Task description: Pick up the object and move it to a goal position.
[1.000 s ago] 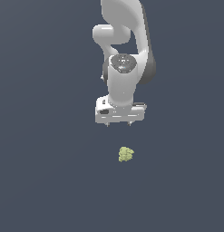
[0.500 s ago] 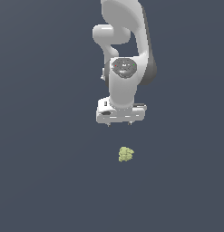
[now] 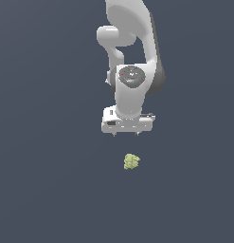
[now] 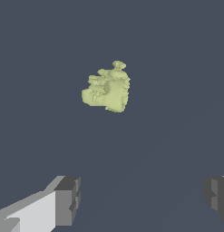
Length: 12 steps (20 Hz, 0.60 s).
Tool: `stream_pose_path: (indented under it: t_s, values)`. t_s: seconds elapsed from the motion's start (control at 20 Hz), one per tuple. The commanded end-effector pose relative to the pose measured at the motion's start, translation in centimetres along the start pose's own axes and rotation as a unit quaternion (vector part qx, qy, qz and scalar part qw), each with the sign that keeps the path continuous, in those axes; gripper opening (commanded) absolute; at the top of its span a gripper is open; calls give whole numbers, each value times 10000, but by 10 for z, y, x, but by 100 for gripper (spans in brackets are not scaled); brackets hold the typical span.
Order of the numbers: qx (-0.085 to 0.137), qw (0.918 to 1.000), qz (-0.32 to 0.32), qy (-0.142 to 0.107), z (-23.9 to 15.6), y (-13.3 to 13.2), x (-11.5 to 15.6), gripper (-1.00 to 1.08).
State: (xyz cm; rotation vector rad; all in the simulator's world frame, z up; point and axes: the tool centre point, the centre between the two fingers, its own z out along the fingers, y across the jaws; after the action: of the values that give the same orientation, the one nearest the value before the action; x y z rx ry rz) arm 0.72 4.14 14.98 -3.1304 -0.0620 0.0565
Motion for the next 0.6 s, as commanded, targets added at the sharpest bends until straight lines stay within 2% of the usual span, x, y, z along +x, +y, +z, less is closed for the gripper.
stream_pose_path:
  t_s: [0.0,0.55]
  values:
    - [-3,9999,103,13,4,-2,9,100]
    - [-22,9967,799,120,38,-17,62,100]
